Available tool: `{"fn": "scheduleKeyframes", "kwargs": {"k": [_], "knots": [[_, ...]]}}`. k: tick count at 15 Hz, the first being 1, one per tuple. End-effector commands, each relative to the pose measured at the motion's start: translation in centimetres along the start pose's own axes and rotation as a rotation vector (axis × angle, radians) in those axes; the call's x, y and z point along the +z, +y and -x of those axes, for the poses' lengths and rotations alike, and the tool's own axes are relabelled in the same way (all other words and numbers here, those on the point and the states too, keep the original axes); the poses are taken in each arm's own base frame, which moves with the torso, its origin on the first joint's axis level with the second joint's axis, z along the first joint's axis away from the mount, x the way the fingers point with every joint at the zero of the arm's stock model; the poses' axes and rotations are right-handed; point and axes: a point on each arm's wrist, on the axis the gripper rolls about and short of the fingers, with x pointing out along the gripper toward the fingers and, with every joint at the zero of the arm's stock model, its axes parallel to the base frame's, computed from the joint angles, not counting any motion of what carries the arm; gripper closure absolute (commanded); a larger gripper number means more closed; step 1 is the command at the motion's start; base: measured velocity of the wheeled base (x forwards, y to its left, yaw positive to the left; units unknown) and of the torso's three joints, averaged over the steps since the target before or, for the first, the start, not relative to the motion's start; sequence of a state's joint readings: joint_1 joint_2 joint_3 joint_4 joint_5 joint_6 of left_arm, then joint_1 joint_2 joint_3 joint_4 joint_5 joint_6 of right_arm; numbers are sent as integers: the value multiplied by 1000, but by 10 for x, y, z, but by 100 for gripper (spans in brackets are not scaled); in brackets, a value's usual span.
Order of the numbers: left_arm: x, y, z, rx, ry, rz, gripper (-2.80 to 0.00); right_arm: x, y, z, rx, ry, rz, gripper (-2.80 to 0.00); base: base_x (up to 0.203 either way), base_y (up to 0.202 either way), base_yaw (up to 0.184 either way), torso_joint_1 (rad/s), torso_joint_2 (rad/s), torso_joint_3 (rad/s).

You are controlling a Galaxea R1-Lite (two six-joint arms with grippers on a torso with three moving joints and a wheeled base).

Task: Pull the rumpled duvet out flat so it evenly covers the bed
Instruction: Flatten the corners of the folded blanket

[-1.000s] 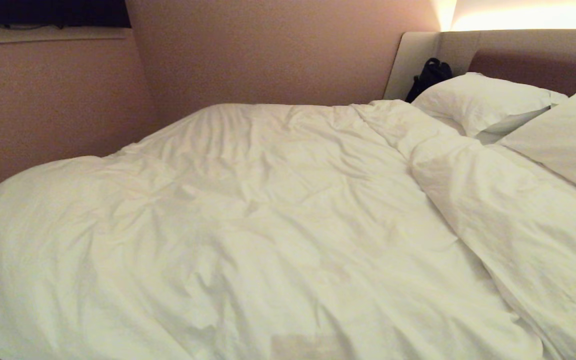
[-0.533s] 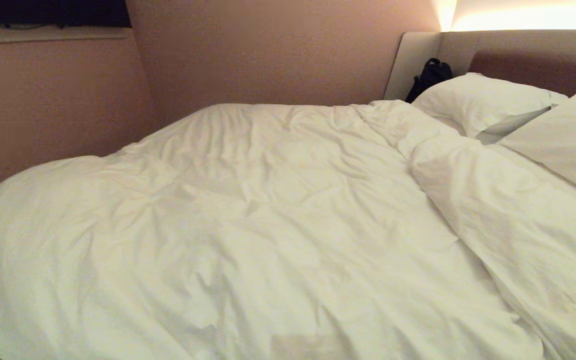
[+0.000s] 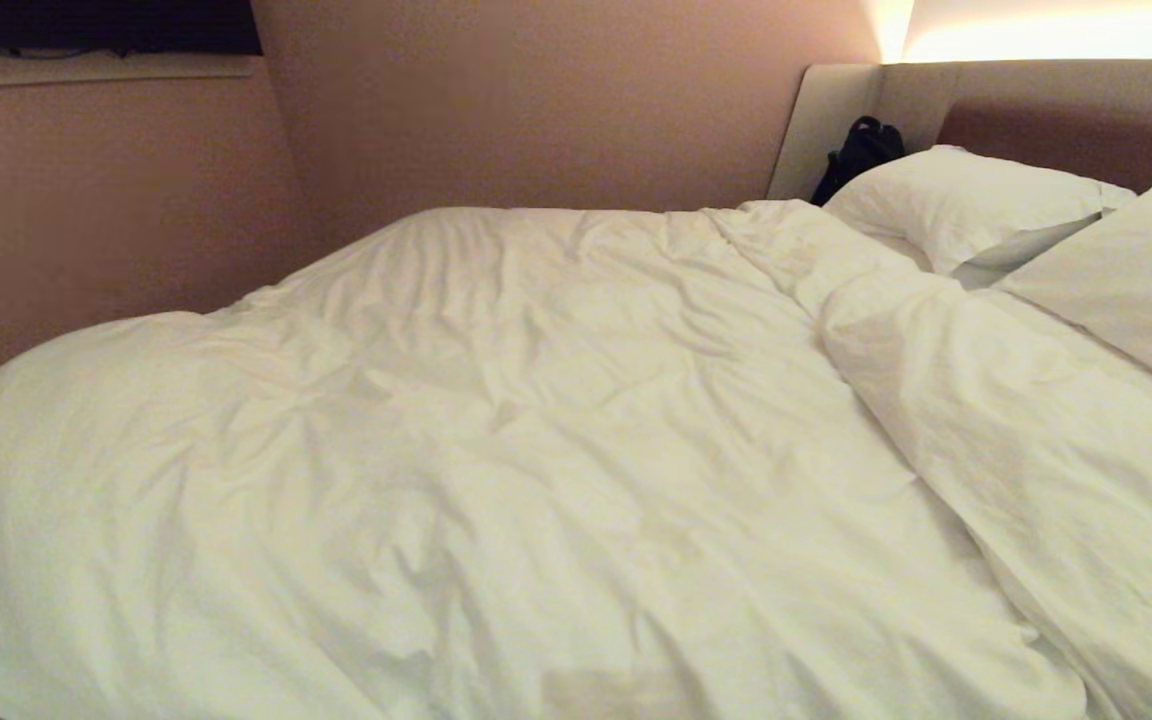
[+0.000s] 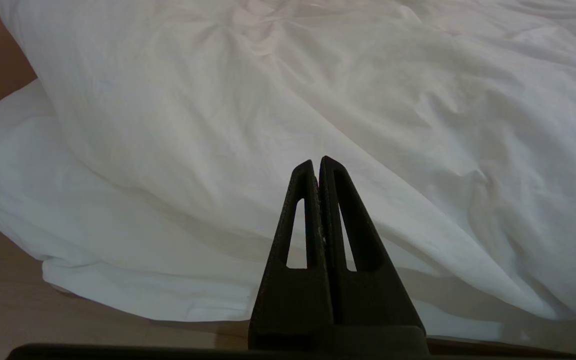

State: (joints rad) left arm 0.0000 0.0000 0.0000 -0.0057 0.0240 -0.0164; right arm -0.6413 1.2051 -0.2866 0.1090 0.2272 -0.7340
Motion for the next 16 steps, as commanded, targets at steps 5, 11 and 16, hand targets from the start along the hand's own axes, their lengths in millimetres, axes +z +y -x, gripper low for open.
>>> {"fn": "scheduleKeyframes", "kwargs": {"k": [5,11,16], "knots": [[0,0,0,0,0,0,0,23,-16,9,-265,-216,86,0,0,0,0,0,0,0],[0,0,0,0,0,2,0,14,9,10,-167,-211,167,0,0,0,0,0,0,0],[0,0,0,0,0,2,0,4,20,-1,-88,-160,193,-85,0,0,0,0,0,0]]}}
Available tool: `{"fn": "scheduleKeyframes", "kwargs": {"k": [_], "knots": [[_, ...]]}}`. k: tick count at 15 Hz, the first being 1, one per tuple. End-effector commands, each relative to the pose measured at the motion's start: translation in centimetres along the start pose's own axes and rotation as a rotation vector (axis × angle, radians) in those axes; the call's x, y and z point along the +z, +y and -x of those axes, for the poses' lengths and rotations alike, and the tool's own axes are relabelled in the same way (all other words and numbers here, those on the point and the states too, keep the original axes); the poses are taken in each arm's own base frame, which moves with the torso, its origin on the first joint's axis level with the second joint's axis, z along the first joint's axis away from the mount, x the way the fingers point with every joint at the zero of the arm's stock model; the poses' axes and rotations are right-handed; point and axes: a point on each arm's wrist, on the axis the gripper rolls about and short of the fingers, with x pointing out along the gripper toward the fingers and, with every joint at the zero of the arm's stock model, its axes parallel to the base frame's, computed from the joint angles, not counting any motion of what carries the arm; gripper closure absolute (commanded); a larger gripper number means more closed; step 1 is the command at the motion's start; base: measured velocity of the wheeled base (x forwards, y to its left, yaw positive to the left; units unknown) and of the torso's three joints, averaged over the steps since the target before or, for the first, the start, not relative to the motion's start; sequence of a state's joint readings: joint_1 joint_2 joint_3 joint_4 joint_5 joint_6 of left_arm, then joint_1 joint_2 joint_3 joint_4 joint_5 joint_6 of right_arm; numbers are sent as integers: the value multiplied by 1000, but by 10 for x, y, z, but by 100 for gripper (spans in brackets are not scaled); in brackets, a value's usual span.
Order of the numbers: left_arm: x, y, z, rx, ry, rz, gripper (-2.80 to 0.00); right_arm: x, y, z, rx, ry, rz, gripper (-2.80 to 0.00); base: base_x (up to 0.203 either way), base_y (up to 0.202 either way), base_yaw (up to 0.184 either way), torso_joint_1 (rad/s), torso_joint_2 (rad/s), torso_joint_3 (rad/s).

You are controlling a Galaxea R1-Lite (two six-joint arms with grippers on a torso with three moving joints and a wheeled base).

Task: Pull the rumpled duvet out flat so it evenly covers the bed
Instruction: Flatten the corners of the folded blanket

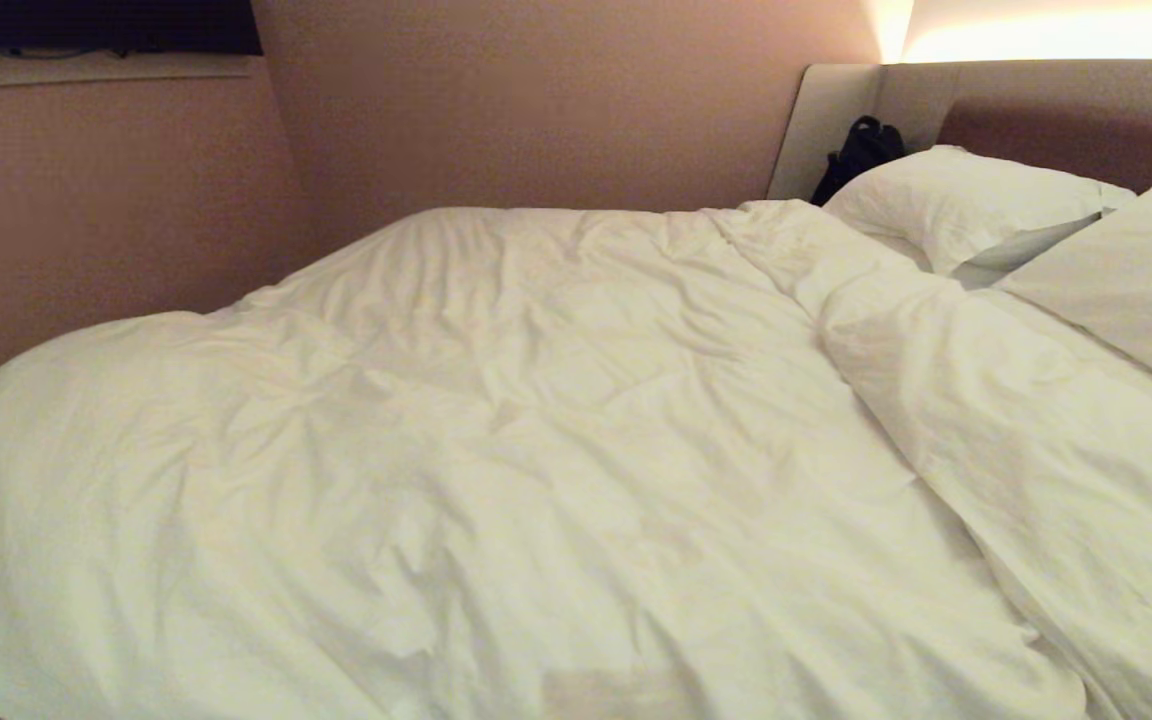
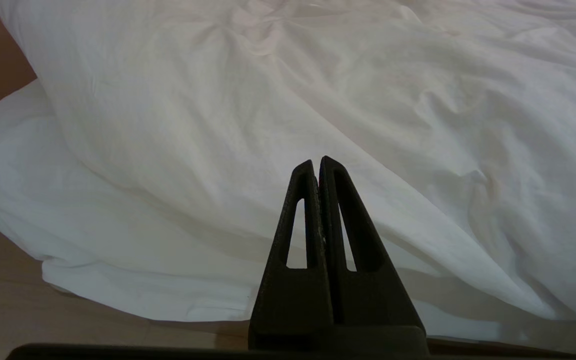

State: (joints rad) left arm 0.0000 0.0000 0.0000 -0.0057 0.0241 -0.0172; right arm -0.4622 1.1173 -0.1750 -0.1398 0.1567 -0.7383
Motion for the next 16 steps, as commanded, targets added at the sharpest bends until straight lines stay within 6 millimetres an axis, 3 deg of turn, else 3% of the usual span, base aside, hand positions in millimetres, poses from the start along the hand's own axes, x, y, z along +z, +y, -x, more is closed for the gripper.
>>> {"fn": "scheduleKeyframes", "kwargs": {"k": [1,7,16], "knots": [[0,0,0,0,0,0,0,-1,2,-3,24,16,9,-280,0,0,0,0,0,0],[0,0,0,0,0,0,0,7,-4,-25,63,84,65,-280,0,0,0,0,0,0],[0,0,0,0,0,0,0,16,1,-32,3,137,231,-280,0,0,0,0,0,0]]}}
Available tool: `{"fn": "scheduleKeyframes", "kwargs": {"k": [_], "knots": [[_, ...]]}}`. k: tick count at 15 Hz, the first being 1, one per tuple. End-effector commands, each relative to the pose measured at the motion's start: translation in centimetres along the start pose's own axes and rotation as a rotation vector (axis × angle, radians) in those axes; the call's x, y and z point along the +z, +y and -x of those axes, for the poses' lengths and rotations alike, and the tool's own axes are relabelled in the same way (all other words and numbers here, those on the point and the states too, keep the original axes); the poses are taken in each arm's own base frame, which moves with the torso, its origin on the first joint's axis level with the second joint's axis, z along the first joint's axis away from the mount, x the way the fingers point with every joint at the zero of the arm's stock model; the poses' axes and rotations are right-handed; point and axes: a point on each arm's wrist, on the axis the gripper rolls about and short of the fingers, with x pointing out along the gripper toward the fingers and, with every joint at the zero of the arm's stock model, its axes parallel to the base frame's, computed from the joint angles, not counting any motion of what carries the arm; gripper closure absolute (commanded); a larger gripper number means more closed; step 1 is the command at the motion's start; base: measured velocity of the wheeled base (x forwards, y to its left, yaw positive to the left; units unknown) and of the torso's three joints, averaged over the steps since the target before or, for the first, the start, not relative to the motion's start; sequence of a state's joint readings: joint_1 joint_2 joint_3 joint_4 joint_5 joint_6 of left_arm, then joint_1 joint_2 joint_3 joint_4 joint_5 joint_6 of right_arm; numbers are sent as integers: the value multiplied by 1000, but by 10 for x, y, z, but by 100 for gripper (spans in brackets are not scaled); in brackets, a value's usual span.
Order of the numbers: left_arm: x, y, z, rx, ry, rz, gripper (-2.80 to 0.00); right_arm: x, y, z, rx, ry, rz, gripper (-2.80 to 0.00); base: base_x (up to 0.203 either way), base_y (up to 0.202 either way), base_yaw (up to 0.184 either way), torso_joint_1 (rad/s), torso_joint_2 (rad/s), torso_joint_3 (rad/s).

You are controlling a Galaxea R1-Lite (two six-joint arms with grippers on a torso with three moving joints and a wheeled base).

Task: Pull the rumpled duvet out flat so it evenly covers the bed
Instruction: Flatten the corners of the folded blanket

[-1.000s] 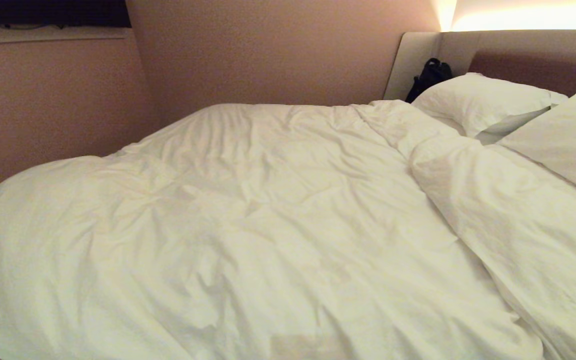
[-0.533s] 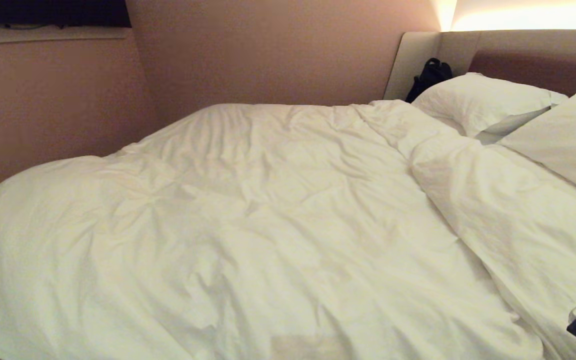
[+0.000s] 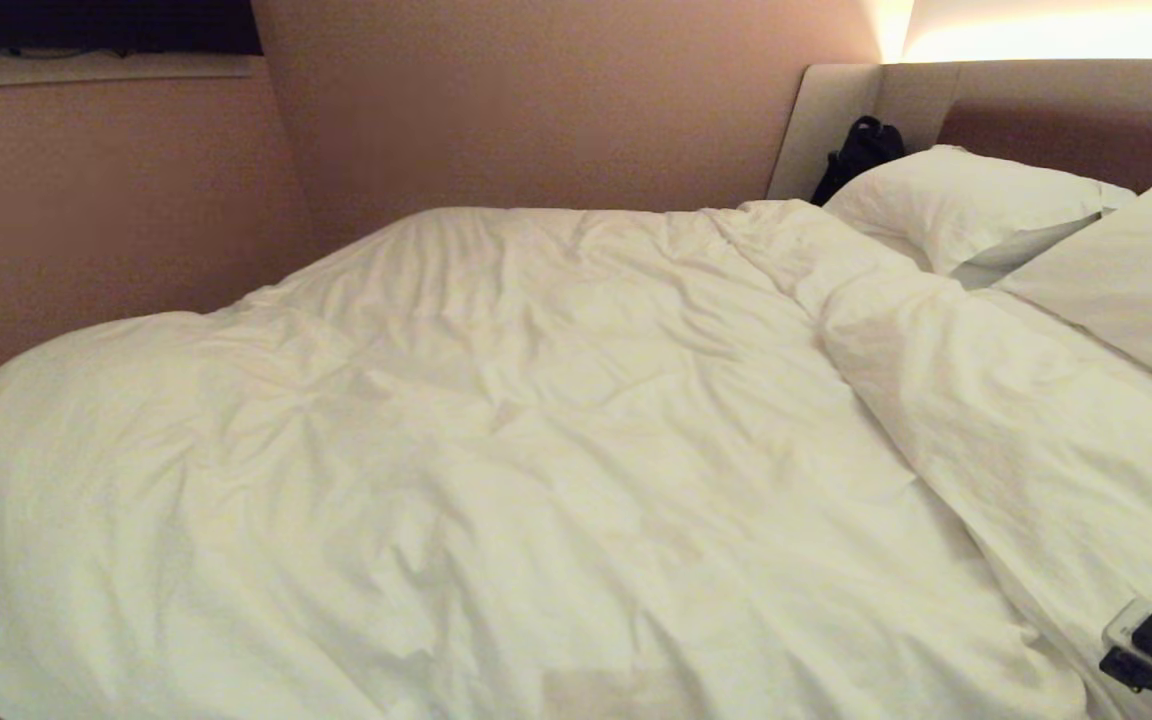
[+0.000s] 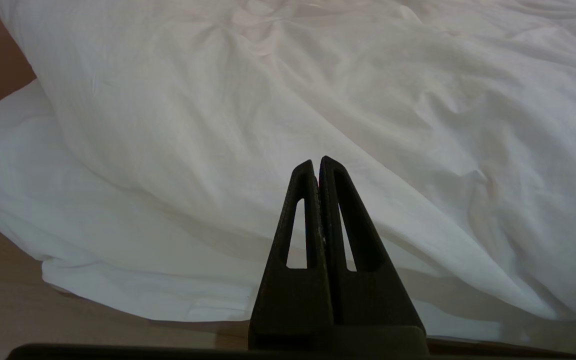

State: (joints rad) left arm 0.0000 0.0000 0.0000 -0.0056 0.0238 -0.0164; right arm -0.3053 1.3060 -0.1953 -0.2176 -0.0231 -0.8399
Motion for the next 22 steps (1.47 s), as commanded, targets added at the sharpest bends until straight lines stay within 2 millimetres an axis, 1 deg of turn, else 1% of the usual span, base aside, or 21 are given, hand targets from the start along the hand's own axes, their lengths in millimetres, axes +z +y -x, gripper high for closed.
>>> {"fn": "scheduleKeyframes", "kwargs": {"k": [1,5,12,17,19,22], "knots": [[0,0,0,1,-1,1,0,1,-2,-4,-27,26,26,-280,0,0,0,0,0,0],[0,0,0,1,-1,1,0,2,-3,-13,-40,43,54,-280,0,0,0,0,0,0],[0,0,0,1,-1,1,0,6,-9,-28,-86,37,54,-280,0,0,0,0,0,0],[0,0,0,1,0,1,0,8,-12,-57,-192,38,41,-280,0,0,0,0,0,0],[0,0,0,1,-1,1,0,5,-10,-59,-230,10,34,-280,0,0,0,0,0,0],[0,0,0,1,-1,1,0,6,-12,-52,-265,-20,19,-280,0,0,0,0,0,0]]}}
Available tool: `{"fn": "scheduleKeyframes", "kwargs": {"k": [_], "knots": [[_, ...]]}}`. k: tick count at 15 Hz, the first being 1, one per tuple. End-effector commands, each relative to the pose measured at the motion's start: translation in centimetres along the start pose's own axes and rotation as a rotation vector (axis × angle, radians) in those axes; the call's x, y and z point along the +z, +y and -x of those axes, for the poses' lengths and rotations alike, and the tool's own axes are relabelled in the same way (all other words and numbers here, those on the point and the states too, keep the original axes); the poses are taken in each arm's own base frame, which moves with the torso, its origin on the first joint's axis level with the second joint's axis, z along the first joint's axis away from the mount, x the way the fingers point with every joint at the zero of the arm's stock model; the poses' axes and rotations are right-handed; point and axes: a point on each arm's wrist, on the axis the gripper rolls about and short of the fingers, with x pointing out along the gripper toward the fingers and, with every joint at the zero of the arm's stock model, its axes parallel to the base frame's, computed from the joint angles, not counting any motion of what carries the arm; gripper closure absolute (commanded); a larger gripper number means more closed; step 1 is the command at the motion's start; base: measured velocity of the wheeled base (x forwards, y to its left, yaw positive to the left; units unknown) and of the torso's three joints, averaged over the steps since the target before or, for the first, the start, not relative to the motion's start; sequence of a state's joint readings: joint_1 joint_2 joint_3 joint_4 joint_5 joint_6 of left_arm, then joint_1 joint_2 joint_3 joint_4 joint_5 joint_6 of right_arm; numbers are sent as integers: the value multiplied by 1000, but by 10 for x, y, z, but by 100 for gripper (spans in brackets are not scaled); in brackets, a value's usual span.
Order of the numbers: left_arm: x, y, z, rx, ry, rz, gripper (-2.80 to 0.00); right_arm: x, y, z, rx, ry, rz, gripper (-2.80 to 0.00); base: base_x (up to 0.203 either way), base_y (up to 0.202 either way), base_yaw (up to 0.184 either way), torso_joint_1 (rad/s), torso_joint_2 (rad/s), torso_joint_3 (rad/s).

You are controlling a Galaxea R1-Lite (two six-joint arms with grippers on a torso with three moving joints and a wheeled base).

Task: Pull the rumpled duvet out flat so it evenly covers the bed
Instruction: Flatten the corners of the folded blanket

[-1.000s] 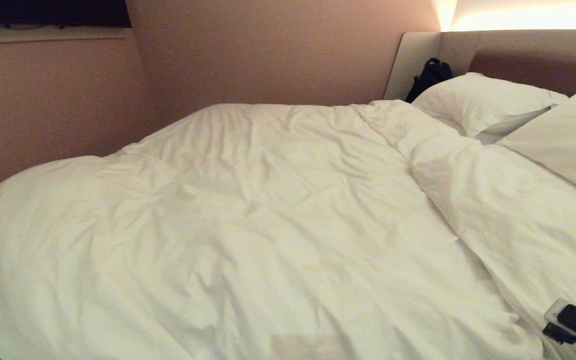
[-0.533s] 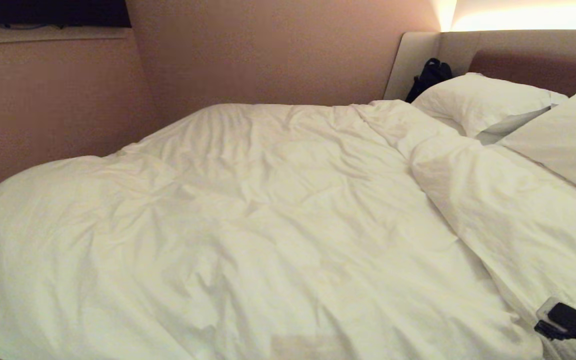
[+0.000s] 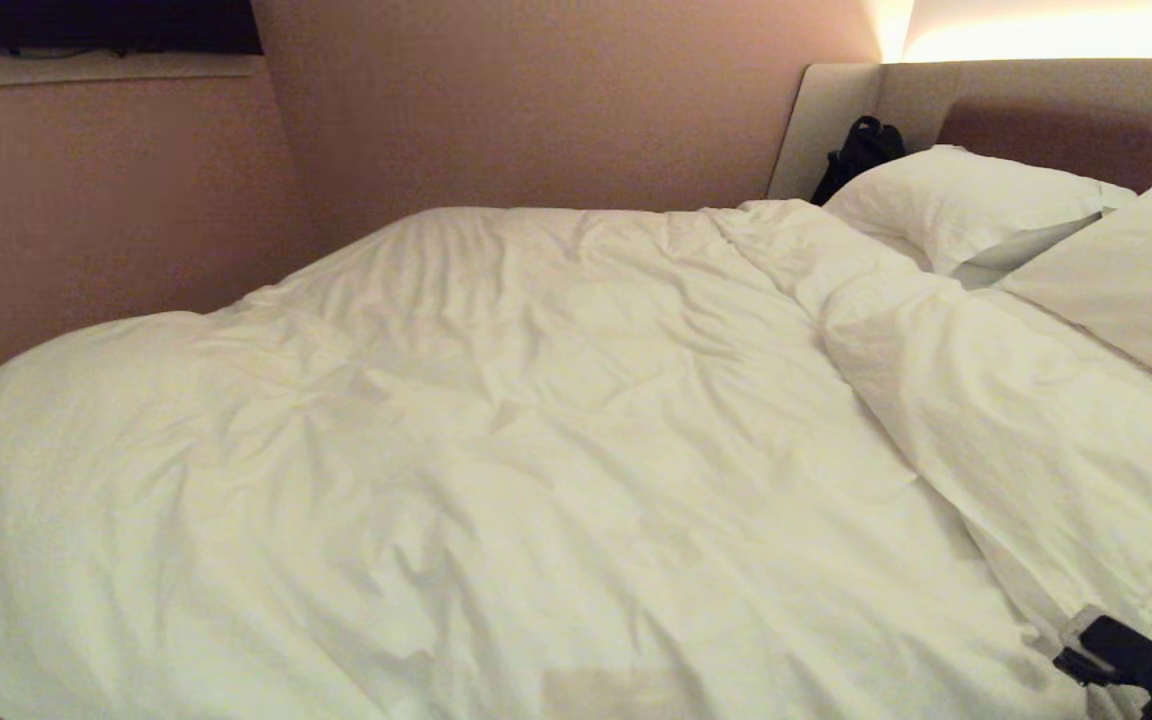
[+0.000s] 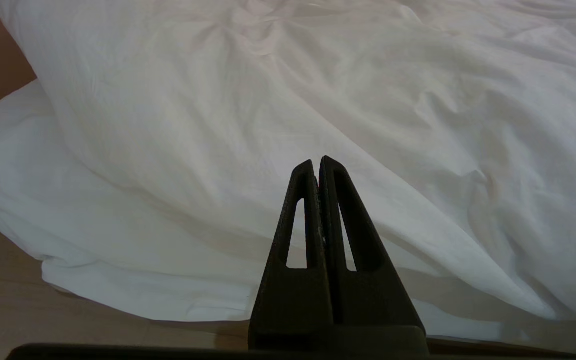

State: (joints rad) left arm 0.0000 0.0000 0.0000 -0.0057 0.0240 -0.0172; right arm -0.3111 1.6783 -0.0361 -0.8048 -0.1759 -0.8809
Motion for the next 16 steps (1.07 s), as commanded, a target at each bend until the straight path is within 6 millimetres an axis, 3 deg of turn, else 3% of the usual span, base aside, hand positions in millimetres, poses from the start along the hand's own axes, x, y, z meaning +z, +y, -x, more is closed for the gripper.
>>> {"fn": "scheduleKeyframes", "kwargs": {"k": [1,5,16], "knots": [[0,0,0,0,0,0,0,9,-12,5,-130,-106,-26,-280,0,0,0,0,0,0],[0,0,0,0,0,0,0,5,-15,25,-209,-137,-40,-280,0,0,0,0,0,0],[0,0,0,0,0,0,0,3,-10,14,-179,-60,-23,-280,0,0,0,0,0,0]]}}
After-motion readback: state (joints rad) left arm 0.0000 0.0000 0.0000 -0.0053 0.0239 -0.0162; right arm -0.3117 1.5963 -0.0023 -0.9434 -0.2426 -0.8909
